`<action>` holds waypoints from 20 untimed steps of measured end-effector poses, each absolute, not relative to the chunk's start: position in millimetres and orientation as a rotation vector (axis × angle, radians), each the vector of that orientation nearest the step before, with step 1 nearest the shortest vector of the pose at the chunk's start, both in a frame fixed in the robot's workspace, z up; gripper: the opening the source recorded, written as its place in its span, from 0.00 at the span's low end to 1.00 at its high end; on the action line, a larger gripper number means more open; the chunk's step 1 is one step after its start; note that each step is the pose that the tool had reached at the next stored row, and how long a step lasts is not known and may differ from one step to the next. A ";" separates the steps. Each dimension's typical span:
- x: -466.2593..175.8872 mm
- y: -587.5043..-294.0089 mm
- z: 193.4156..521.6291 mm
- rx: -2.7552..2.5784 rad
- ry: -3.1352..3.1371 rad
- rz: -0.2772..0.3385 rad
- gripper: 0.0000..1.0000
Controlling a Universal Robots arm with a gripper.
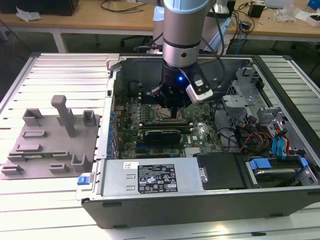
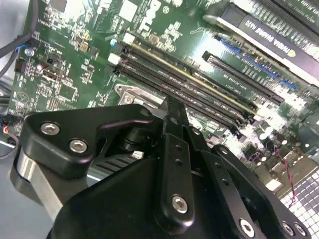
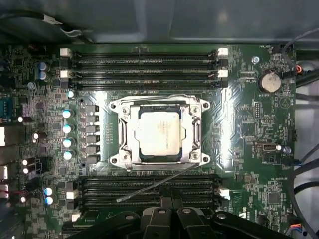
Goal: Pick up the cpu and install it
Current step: 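Install the second cpu locking lever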
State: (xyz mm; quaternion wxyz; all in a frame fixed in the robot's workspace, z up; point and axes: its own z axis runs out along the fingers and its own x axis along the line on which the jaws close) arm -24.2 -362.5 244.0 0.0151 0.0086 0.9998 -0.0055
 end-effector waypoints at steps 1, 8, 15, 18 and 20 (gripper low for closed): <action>-24.8 -363.4 243.7 0.026 3.112 0.008 0.11; -27.4 -368.9 240.7 0.025 3.111 0.029 0.11; -36.3 -369.6 236.8 0.024 3.112 0.034 0.11; -39.2 -369.6 233.1 -0.056 3.112 0.040 0.11; -39.4 -369.6 231.5 -0.133 3.110 0.041 0.11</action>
